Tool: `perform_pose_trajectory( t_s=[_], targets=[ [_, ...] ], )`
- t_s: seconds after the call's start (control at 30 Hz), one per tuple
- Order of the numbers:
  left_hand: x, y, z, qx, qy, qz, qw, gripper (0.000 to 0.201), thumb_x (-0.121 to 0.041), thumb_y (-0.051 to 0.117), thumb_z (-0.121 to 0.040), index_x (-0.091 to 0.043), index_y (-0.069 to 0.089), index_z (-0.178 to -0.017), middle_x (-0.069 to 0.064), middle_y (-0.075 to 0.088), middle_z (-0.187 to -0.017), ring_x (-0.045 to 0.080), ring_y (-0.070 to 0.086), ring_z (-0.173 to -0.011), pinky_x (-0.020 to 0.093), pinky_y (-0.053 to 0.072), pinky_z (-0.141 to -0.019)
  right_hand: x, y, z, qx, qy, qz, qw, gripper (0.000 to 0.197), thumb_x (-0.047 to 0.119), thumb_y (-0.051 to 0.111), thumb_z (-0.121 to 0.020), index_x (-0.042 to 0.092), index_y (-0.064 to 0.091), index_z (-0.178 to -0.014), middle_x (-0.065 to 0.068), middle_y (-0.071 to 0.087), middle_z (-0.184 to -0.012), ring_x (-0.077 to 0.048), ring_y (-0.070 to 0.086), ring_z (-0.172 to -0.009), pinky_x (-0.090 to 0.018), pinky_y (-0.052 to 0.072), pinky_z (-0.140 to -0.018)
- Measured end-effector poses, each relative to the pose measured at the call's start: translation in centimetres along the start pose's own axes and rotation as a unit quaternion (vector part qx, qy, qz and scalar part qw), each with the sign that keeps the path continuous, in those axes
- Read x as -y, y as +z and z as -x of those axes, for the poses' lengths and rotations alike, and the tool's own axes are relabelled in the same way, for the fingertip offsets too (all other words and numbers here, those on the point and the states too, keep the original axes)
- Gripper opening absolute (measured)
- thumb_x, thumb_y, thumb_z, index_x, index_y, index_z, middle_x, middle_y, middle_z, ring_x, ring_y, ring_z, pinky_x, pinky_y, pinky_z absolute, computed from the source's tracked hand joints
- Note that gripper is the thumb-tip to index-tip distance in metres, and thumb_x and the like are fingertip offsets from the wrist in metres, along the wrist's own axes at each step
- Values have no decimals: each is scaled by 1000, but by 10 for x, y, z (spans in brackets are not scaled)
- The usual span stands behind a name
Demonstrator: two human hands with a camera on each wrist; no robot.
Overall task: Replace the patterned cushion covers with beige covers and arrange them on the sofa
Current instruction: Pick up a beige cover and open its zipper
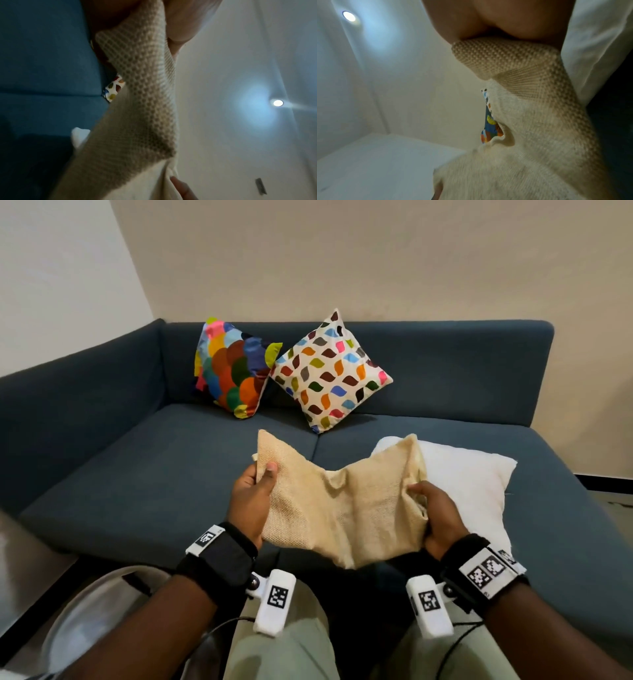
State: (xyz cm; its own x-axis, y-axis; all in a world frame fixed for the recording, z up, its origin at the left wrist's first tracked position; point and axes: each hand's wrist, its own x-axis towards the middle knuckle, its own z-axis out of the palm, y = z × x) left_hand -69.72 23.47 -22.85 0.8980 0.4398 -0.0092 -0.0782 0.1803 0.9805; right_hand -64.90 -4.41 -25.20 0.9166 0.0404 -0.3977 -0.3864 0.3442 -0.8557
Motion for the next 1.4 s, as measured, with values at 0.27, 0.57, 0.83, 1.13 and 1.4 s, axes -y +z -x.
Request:
perform_pose_trajectory(
  t_s=[0.27, 0.57, 0.83, 1.13, 1.4],
  targets=[
    [37, -33, -28, -45, 31, -170, 984, 11, -19, 67, -96, -16, 74, -88, 8, 77, -91, 25, 74, -87, 49, 59, -87, 15, -51, -40, -117, -34, 113, 986, 33, 18, 65, -76, 0, 67, -104, -20, 69, -96, -36, 67, -92, -51, 54, -91],
    [34, -6, -19, 60, 62, -178, 980, 21, -28, 54, -103, -17, 71, -111, 2, 74, -105, 20, 68, -103, 39, 54, -93, 10, -45, -41, -169, -92, 288, 938, 67, 45, 68, -85, 20, 43, -142, -8, 53, -135, -32, 53, -118, -50, 46, -102],
    [7, 30, 26, 217, 211, -219, 928, 15, -31, 60, -99, -27, 71, -91, -4, 67, -77, 14, 61, -72, 28, 49, -65, 15, 14, 13, 164, -402, 508, 744, 76, 39, 82, -79, 31, 44, -145, 12, 49, -145, -5, 39, -136, -25, 30, -110],
    [7, 35, 32, 264, 291, -293, 871, 27, -49, 64, -92, -23, 69, -97, -3, 67, -81, 19, 64, -75, 46, 53, -66, 20, 37, 16, 185, -490, 510, 682, 34, 42, 84, -77, 24, 66, -100, 8, 52, -102, -14, 47, -96, -35, 46, -77],
    [-11, 25, 21, 263, 217, -280, 897, 16, -36, 76, -86, -23, 67, -88, -2, 64, -80, 16, 62, -77, 43, 52, -71, 45, 41, 30, 183, -509, 457, 706, 24, 34, 78, -85, 22, 57, -87, 8, 64, -84, -15, 60, -75, -43, 54, -64]
  ],
)
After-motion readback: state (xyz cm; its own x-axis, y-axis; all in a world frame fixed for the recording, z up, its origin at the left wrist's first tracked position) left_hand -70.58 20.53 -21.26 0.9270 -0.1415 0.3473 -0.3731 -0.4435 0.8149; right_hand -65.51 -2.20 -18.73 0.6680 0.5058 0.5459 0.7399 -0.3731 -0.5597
